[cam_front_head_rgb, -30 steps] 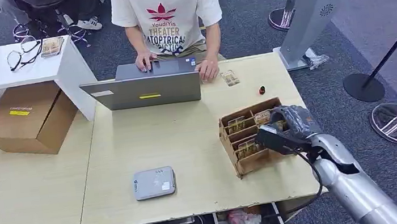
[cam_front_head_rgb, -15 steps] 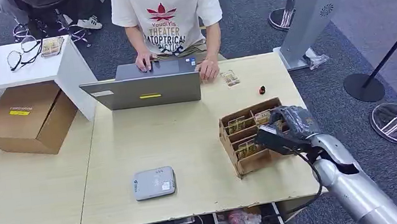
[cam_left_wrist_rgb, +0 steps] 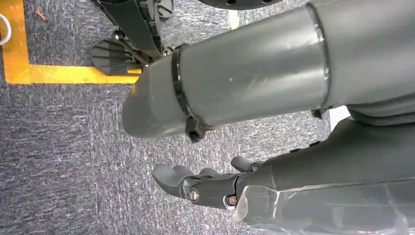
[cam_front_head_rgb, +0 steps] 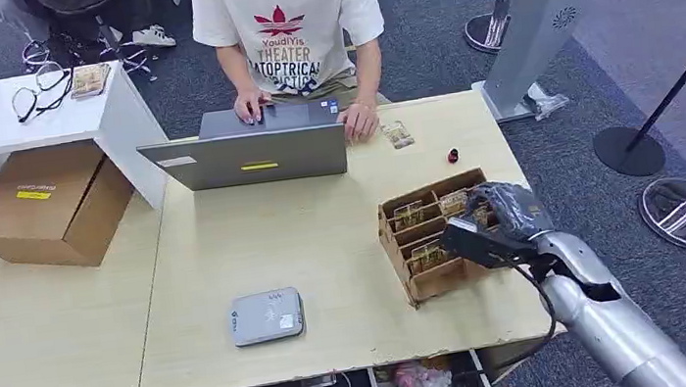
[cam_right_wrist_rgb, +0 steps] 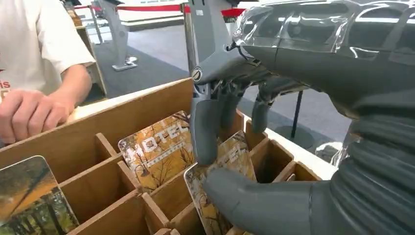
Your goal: Pass the card to the sensor for recognition and then transmit it.
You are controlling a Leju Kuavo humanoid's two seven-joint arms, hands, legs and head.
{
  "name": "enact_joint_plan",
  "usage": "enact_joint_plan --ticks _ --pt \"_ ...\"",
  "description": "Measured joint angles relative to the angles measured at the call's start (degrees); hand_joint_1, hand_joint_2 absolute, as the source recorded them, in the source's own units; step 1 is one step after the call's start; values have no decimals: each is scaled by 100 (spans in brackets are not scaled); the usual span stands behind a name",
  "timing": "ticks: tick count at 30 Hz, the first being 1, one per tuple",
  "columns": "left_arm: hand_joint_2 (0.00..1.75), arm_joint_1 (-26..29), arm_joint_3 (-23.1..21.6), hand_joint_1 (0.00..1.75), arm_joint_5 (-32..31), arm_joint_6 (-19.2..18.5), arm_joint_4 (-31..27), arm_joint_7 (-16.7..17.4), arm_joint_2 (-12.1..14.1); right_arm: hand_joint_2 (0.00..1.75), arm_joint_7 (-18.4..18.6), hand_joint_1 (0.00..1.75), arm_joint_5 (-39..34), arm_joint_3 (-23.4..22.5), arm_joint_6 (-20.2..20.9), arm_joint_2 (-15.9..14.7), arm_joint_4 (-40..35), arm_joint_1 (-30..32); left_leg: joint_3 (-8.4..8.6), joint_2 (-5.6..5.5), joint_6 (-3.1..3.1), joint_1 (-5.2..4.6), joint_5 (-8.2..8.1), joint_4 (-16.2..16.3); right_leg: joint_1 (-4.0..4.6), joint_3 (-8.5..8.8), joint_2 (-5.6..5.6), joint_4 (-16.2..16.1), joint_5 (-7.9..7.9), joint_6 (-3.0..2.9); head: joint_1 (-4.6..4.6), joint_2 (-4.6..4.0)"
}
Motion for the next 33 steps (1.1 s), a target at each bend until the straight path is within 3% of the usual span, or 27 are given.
enact_joint_plan --ticks 3,5,7,9,11,12,14,33 --pt "0 0 0 0 -11 -2 0 0 0 175 2 94 9 0 44 -13 0 0 0 0 0 0 0 0 0 0 0 0 0 0 0 0" --pt "0 0 0 0 -15 -2 0 0 0 175 4 66 15 0 52 -20 0 0 -1 0 0 0 0 0 0 0 0 0 0 0 0 0" --pt "0 -1 0 0 -17 -4 0 2 0 175 17 72 30 0 61 -24 0 0 0 0 0 0 0 0 0 0 0 0 0 0 0 0" --pt "0 0 0 0 -22 -4 0 0 0 175 20 98 50 0 72 -31 0 0 -1 0 0 0 0 0 0 0 0 0 0 0 0 0" --pt "0 0 0 0 -28 -4 0 0 0 175 22 70 68 0 79 -33 0 0 0 0 0 0 0 0 0 0 0 0 0 0 0 0" --pt "0 0 0 0 -33 -4 0 0 0 175 22 35 70 0 87 -35 0 0 0 0 0 0 0 0 0 0 0 0 0 0 0 0" --pt "0 0 0 0 -35 -4 2 0 0 175 22 44 83 -2 94 -44 0 0 0 0 0 0 0 0 0 0 0 0 0 0 0 0" --pt "0 -1 0 0 -77 -2 0 0 20 175 37 45 101 -2 136 -76 -2 -14 1 0 0 0 0 0 0 1 0 0 0 0 0 0"
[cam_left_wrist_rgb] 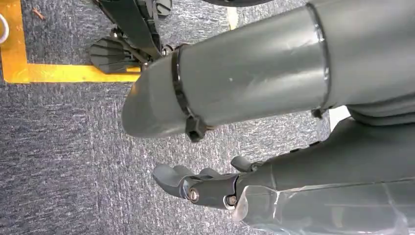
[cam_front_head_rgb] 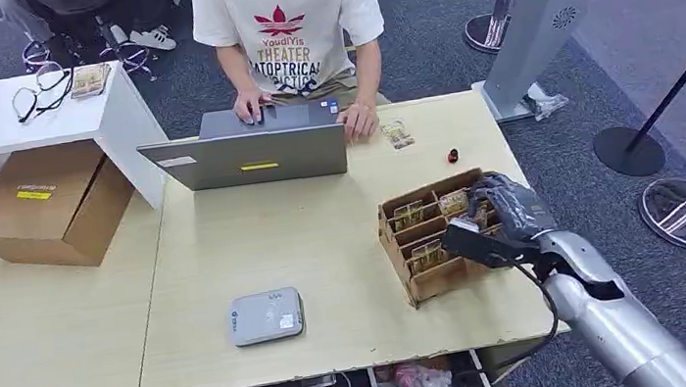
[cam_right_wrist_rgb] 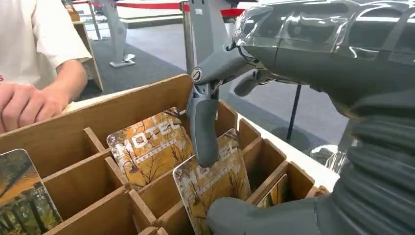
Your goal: Pass the card to the sensor for recognition and then transmit it.
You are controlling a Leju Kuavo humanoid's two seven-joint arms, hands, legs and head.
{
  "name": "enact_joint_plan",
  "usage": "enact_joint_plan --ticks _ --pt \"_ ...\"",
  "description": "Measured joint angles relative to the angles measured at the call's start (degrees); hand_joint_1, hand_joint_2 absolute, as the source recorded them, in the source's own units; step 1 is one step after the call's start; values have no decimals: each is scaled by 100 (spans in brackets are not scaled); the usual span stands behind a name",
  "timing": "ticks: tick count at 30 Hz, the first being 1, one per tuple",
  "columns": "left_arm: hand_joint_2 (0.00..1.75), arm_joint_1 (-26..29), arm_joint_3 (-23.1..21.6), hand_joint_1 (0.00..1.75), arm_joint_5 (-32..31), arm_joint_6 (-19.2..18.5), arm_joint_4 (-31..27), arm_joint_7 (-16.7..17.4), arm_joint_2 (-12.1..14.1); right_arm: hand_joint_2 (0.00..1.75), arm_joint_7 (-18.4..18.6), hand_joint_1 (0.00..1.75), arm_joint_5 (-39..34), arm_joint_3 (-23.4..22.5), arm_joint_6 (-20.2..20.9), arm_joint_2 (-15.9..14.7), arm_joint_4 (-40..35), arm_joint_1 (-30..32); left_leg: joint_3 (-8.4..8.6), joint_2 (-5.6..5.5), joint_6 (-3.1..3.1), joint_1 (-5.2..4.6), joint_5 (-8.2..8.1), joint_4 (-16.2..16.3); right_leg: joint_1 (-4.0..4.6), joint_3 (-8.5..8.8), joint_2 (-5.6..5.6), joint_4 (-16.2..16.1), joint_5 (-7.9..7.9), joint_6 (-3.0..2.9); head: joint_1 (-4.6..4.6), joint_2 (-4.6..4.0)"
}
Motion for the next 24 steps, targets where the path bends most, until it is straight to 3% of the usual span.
enact_joint_plan --ticks 2,11,17,24 --pt "0 0 0 0 0 0 2 0 2 175 0 54 15 0 0 0 0 -4 0 0 0 0 0 0 0 0 0 0 0 0 0 0" --pt "0 -1 0 0 0 -2 2 -11 4 175 0 59 37 -2 0 -31 -39 -113 0 0 0 0 0 0 0 0 0 0 0 0 0 0" --pt "0 -3 0 0 0 -4 2 -15 2 175 0 52 50 -4 11 -44 -57 -200 0 0 0 0 0 0 0 0 -1 0 0 0 0 0" --pt "0 -6 0 0 -2 -4 2 -15 2 175 0 73 50 -7 17 -68 -57 -220 -1 -1 0 0 0 0 0 -1 0 0 0 0 0 0"
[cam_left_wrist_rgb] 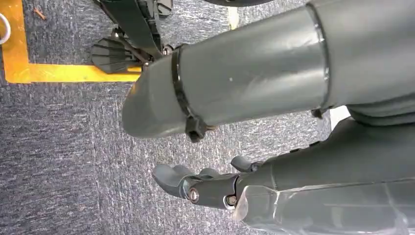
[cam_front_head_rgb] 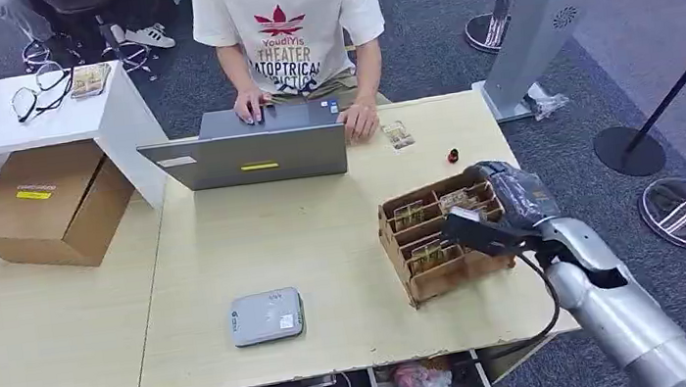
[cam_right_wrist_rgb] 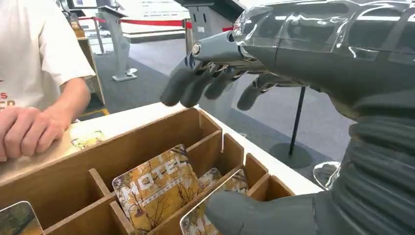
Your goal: Pass the card to the sensor for recognition and then transmit it.
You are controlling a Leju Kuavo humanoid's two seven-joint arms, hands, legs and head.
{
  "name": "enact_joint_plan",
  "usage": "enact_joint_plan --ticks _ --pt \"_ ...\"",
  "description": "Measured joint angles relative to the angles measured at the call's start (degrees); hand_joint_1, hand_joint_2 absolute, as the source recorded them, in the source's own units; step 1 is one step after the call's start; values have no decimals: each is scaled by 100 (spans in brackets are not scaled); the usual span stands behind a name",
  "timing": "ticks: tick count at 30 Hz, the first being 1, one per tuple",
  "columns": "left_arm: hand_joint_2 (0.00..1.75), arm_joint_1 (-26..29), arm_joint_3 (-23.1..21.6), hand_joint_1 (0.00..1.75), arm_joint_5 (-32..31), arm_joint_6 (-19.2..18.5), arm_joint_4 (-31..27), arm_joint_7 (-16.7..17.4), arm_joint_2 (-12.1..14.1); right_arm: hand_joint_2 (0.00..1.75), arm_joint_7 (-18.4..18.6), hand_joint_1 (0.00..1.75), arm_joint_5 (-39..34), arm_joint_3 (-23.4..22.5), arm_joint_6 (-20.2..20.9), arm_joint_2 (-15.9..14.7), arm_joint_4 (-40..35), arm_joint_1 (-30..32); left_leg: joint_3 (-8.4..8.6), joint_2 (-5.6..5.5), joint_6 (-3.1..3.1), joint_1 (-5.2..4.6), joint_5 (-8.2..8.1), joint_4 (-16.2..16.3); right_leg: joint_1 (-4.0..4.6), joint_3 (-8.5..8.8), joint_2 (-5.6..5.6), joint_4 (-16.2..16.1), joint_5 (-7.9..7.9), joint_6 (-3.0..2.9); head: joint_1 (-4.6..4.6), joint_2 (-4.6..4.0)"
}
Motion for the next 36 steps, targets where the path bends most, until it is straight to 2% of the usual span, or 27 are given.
enact_joint_plan --ticks 11,12,13,15,16,19,20,22,23,24,25,30,32,33,35,36 --pt "0 -1 0 0 0 0 0 0 0 175 0 73 18 0 0 -11 -2 0 0 0 0 0 0 0 0 0 0 0 0 0 0 0" --pt "0 -1 0 0 0 0 0 0 0 175 2 93 18 0 0 -11 -2 0 0 0 0 0 0 0 0 0 0 0 0 0 0 0" --pt "0 -1 0 0 0 0 0 0 0 175 0 89 17 0 0 -11 -2 0 0 0 0 0 0 0 0 0 0 0 0 0 0 0" --pt "0 -1 0 0 0 0 0 0 -2 175 0 112 20 0 0 -11 -2 1 0 0 0 0 0 0 0 0 0 0 0 0 0 0" --pt "0 -1 0 0 0 0 0 0 -2 175 0 98 20 0 0 -11 -2 1 1 0 0 0 0 0 0 0 0 0 0 0 0 0" --pt "0 -2 0 0 -7 2 0 0 -4 175 20 96 26 0 0 -13 -2 2 1 0 0 0 0 0 0 0 0 0 0 0 0 0" --pt "0 -1 0 0 -7 0 0 0 -4 175 20 112 33 0 0 -13 -2 4 0 0 0 0 0 0 0 0 0 0 0 0 0 0" --pt "0 -1 0 0 -9 0 0 0 -7 175 24 108 37 -4 0 -17 -11 13 1 0 0 0 0 0 0 0 0 0 0 0 0 0" --pt "0 -1 0 0 -11 2 0 0 -7 175 26 124 37 -9 0 -24 -13 17 1 0 0 0 0 0 0 0 0 0 0 0 0 0" --pt "0 -1 0 0 -15 0 0 0 -7 175 33 119 39 -11 0 -28 -24 25 1 0 0 0 0 0 0 0 0 0 0 0 0 0" --pt "0 -1 0 0 -20 0 0 0 -5 175 37 126 39 -13 0 -33 -33 30 1 0 0 0 0 0 0 -1 1 0 0 0 0 0" --pt "0 -1 0 0 -33 2 0 0 -7 175 39 122 46 -20 0 -44 -55 66 1 0 0 0 0 0 0 -1 0 0 0 0 0 0" --pt "0 -3 0 0 -33 2 0 0 -7 175 42 94 46 -22 2 -44 -55 78 1 1 0 0 0 0 0 -1 1 0 0 0 0 0" --pt "0 -2 0 0 -35 2 0 0 -7 175 42 94 46 -22 2 -44 -55 83 1 0 0 0 0 0 0 -1 0 0 0 0 0 0" --pt "0 -2 0 0 -42 2 0 0 -7 175 42 82 48 -28 2 -44 -55 90 1 0 0 0 0 0 0 -1 0 0 0 0 0 0" --pt "0 -2 0 0 -42 2 0 0 -5 175 42 89 48 -33 2 -44 -55 93 1 0 0 0 0 0 0 -1 0 0 0 0 0 0"
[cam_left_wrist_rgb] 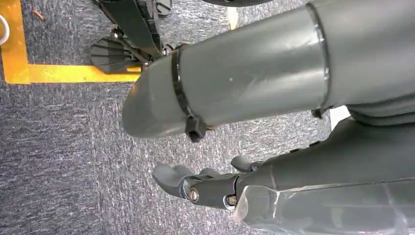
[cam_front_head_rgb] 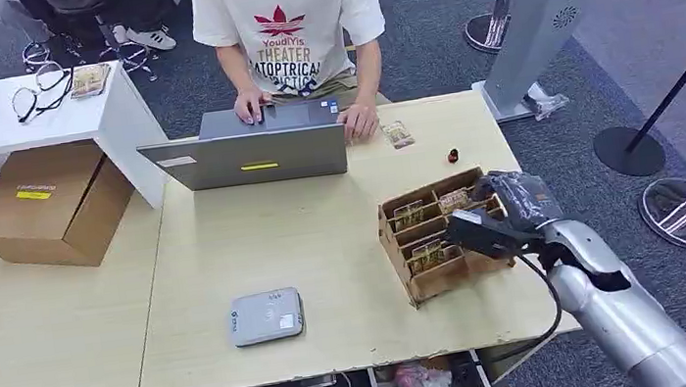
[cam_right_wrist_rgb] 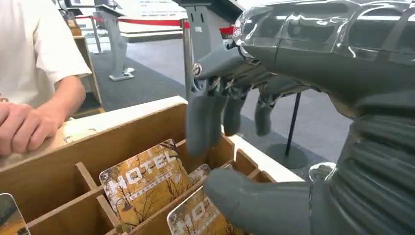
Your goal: Pass the card to the sensor for recognition and then transmit it.
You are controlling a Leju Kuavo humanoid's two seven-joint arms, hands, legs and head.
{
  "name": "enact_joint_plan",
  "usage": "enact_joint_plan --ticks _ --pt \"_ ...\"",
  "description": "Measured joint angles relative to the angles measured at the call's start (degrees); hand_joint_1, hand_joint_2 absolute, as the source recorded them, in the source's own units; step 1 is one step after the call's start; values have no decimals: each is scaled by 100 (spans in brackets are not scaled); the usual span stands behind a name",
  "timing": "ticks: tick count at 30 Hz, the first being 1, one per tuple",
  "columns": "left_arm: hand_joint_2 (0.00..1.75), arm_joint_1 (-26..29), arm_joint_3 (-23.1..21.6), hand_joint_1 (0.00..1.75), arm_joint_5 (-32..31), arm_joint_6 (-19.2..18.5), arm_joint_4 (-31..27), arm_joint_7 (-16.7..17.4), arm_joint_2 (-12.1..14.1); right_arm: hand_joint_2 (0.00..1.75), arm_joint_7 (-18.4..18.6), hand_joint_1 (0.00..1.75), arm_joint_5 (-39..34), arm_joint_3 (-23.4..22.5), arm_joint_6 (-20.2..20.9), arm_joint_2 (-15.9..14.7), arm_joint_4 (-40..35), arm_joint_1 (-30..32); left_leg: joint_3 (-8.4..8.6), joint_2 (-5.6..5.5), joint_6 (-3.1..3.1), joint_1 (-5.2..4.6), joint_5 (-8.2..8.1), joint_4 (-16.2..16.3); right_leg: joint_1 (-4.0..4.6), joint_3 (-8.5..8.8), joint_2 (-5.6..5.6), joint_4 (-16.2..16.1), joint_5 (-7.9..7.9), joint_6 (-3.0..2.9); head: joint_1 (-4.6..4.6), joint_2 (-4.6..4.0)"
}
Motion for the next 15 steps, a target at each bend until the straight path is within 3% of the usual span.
enact_joint_plan --ticks 9,11,12,14,15 --pt "0 1 0 0 -7 0 0 0 0 175 0 82 2 -37 2 0 0 49 0 0 0 0 0 0 0 0 0 0 0 0 0 0" --pt "0 0 0 0 -7 2 0 0 0 175 0 101 2 -37 18 0 2 49 0 0 0 0 0 0 0 0 0 0 0 0 0 0" --pt "0 0 0 0 -7 2 0 0 0 175 0 96 2 -37 17 0 2 49 0 0 0 0 0 0 0 0 0 0 0 0 0 0" --pt "0 0 0 0 -7 0 0 0 0 175 0 106 2 -37 24 0 4 49 -1 0 0 0 0 0 0 0 0 0 0 0 0 0" --pt "0 0 0 0 -7 2 0 0 0 175 0 103 2 -37 26 0 7 48 -1 0 0 0 0 0 0 0 0 0 0 0 0 0"
